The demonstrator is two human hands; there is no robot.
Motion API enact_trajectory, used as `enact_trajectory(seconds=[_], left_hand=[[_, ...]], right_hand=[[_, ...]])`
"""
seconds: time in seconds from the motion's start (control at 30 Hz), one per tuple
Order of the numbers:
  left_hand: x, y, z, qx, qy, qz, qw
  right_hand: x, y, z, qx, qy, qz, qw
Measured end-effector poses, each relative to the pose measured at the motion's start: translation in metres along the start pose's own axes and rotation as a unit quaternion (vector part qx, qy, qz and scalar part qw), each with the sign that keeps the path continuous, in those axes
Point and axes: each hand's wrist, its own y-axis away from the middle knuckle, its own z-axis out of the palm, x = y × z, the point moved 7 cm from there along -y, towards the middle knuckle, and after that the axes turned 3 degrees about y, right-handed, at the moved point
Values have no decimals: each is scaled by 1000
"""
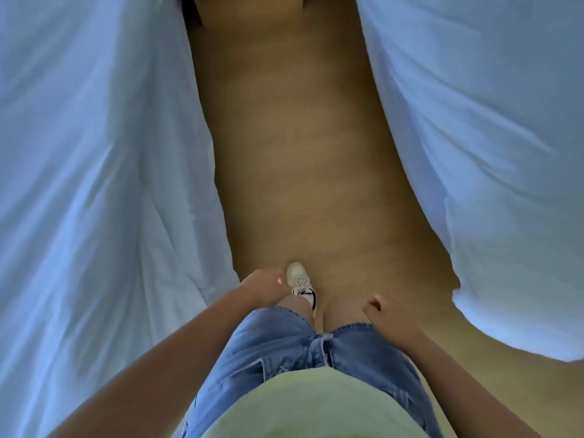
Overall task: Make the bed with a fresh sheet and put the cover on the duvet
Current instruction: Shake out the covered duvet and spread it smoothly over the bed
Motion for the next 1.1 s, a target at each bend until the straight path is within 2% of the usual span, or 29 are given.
enact_trajectory(seconds=[0.17, 0.3, 0.47, 0.6, 0.73, 0.87, 0.97, 1.03, 1.1], left_hand=[[6, -42, -121, 54, 34, -24, 998], [-8, -80, -201, 72, 81, -60, 992], [-30, -115, -305, 132, 175, -148, 964], [-36, -136, -386, 159, 252, -181, 937], [-48, -161, -456, 209, 331, -187, 901], [-73, -196, -515, 208, 322, -212, 899], [-108, -214, -591, 245, 349, -223, 877], [-130, -223, -644, 235, 352, -222, 878], [-150, -234, -698, 210, 332, -207, 896]], right_hand=[[-109, -75, -99, 20, 25, -59, 998], [-194, -153, -159, -4, 51, -84, 995], [-304, -254, -233, -64, 141, -116, 981], [-406, -313, -294, -66, 232, -143, 960], [-504, -359, -316, -108, 289, -160, 938], [-608, -408, -318, -125, 308, -186, 925], [-690, -440, -316, -121, 297, -191, 928], [-736, -456, -314, -119, 290, -191, 930], [-781, -472, -311, -133, 278, -197, 931]])
